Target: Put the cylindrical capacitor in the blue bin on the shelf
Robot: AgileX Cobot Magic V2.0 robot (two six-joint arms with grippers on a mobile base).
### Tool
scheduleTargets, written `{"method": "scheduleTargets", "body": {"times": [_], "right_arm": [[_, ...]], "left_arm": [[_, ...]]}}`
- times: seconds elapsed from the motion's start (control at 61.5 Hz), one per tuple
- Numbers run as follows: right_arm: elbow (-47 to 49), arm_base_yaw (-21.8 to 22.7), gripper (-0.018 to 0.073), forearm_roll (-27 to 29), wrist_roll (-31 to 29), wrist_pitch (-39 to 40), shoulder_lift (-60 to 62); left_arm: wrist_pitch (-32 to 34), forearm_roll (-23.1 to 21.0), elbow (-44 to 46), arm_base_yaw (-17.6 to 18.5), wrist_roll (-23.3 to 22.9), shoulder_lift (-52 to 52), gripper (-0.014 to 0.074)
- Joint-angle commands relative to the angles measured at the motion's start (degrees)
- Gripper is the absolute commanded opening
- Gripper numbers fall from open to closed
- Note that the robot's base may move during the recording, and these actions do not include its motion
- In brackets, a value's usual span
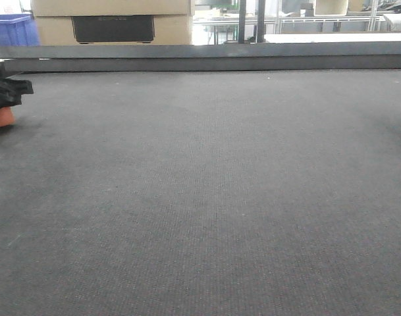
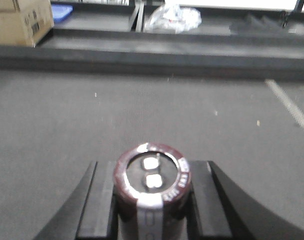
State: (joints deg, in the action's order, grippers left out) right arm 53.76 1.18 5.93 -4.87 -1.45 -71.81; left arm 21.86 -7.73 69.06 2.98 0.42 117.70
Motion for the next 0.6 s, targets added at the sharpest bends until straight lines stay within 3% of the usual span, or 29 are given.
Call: {"method": "scheduleTargets", "body": {"times": [0.0, 0.146, 0.374, 0.586], "right_arm": [[1.8, 0.4, -0.0162, -0.3, -0.2, -3.7, 0.5], [5.2, 0.4, -0.0162, -0.3, -0.2, -11.7, 0.5], [10.0, 0.4, -0.0162, -0.3, -0.2, -26.9, 0.7], [10.1, -0.6, -0.0162, -0.3, -0.6, -34.0, 4.2]], "left_arm": [[-5.4, 4.0, 0.4, 0.1, 0.1, -5.0, -0.0111], [-17.2, 7.2, 0.7, 0.2, 0.1, -13.6, -0.0111], [-42.6, 10.1, 4.6, 0.3, 0.1, -27.2, -0.0111], [-55.8, 9.7, 5.2, 0.7, 1.4, -38.2, -0.0111]]}}
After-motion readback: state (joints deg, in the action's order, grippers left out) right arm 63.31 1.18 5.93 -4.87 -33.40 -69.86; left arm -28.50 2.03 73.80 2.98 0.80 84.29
